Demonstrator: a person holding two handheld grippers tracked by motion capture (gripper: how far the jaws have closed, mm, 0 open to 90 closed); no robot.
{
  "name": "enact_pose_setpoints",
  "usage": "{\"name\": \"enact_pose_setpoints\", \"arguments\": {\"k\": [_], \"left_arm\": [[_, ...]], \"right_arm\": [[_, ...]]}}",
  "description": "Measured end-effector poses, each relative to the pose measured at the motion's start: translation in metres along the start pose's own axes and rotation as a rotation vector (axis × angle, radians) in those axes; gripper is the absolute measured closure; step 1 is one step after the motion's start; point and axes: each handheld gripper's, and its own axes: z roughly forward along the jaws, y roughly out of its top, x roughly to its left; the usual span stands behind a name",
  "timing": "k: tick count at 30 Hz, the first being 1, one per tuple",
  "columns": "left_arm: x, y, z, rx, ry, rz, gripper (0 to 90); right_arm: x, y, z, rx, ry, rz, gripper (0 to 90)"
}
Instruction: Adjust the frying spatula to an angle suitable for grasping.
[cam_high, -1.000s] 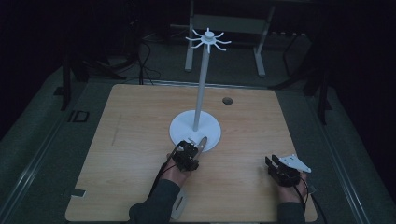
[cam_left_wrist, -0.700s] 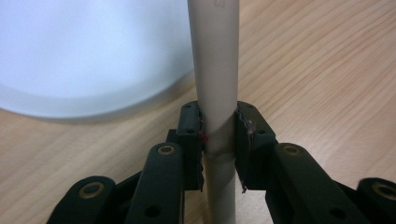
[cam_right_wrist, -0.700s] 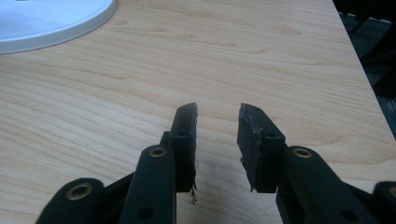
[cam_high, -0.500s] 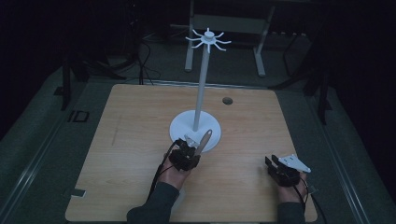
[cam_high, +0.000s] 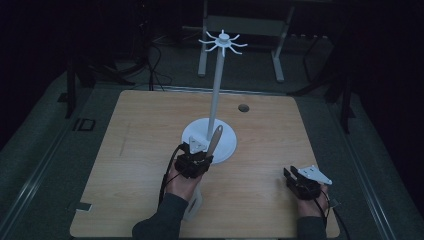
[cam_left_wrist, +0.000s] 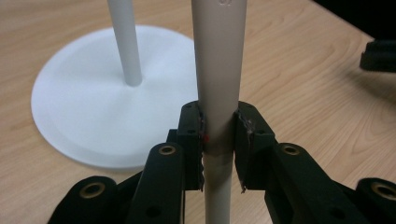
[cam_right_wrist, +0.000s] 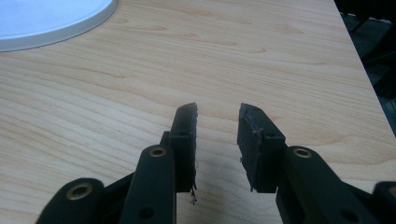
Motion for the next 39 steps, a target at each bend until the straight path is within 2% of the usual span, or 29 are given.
{"name": "enact_pose_setpoints", "arguments": {"k": [7, 14, 17, 21, 27, 29, 31, 39], "left_arm": [[0.001, 0.006, -0.009, -0.053, -0.009, 0.01, 74.2], [0.002, 0.01, -0.016, -0.119, 0.008, 0.008, 74.2], [0.003, 0.011, -0.017, -0.126, 0.006, 0.008, 74.2], [0.001, 0.014, -0.021, -0.166, 0.024, 0.002, 74.2], [-0.005, 0.019, -0.023, -0.21, 0.045, 0.013, 74.2], [-0.005, 0.019, -0.023, -0.21, 0.045, 0.013, 74.2], [-0.006, 0.021, -0.026, -0.249, 0.07, 0.012, 74.2], [-0.009, 0.022, -0.029, -0.294, 0.094, 0.023, 74.3]], "right_arm": [[0.0, 0.0, 0.0, -0.001, -0.001, 0.005, 67.8], [-0.001, 0.0, 0.0, -0.001, -0.003, 0.004, 67.6], [-0.001, 0.0, 0.0, 0.0, -0.003, 0.003, 67.6], [-0.001, 0.0, 0.001, 0.0, -0.004, -0.001, 67.2], [-0.001, 0.0, 0.0, 0.0, -0.005, 0.001, 66.8], [-0.001, 0.0, 0.0, -0.001, -0.005, 0.001, 66.8], [-0.001, 0.0, 0.0, -0.001, -0.005, 0.001, 66.8], [-0.001, 0.0, 0.0, -0.002, -0.005, -0.003, 66.9]]}}
